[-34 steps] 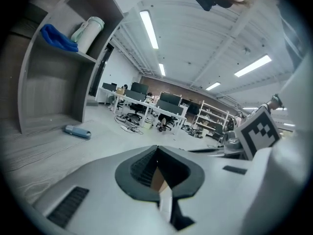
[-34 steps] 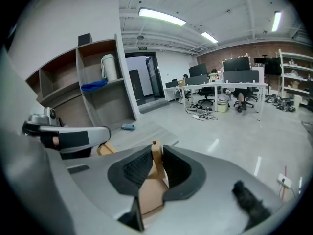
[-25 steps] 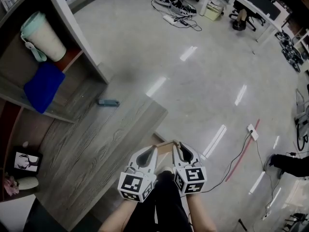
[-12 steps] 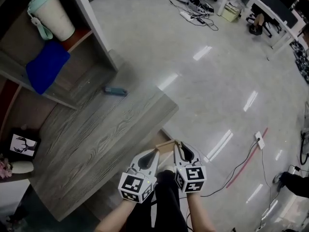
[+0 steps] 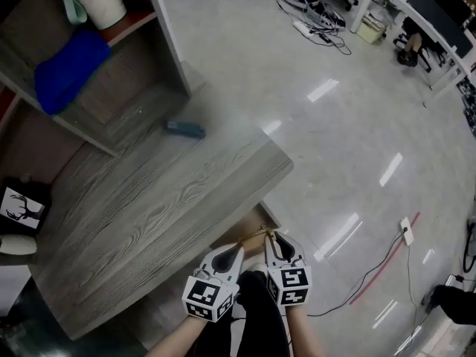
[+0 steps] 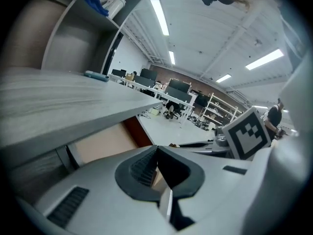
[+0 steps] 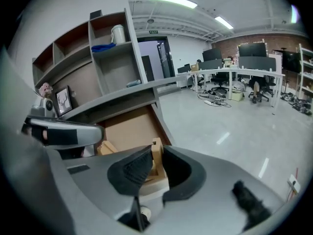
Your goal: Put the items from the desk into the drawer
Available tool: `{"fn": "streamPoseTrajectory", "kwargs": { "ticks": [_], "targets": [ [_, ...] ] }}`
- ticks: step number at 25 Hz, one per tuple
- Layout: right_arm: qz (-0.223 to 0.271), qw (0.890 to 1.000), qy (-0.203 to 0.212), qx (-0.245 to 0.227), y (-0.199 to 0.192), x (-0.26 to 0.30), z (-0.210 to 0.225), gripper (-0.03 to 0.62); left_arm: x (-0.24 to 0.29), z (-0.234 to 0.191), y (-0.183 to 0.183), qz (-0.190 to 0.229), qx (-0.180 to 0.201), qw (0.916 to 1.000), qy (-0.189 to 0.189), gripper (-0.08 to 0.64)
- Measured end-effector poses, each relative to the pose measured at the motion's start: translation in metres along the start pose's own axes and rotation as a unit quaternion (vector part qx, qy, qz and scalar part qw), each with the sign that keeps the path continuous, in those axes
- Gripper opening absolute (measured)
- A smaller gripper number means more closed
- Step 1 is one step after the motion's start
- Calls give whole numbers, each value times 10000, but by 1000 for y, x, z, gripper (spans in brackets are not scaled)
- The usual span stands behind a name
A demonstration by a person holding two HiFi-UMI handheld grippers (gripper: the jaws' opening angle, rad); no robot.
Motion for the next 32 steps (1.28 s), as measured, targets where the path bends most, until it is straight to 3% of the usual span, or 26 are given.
{"fn": "streamPoseTrajectory", "kwargs": {
  "ticks": [7,10,21,25,29,32],
  "targets": [
    [-100,9995,186,-222,-24,24,-24,75,-6,-14,-24,59,-130,9999,24,11],
    [-20,9991,297,-297,-22,25,-35,124,-10,-16,-29,28,-181,9998,30,11],
    [46,9996,293,6,-10,12,-36,141,-12,-8,-17,42,-171,9998,-93,11],
    [14,9994,304,150,-4,9,-33,124,-10,-7,-8,37,-157,9998,-102,11],
    [14,9999,143,37,7,-1,-28,45,-11,0,6,15,-127,9998,-128,11],
    [-17,9998,144,126,18,-9,-27,25,-15,9,21,5,-52,9997,-224,11]
  ]
}}
Point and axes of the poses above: the fingertips, and each gripper's own axes: x forward along the fingers, z to its right, y out of its top, the point moved 3 cm from there along -x, backward along the fingers, and after that the axes turned 11 degrees about -y, right-handed, at the moved point
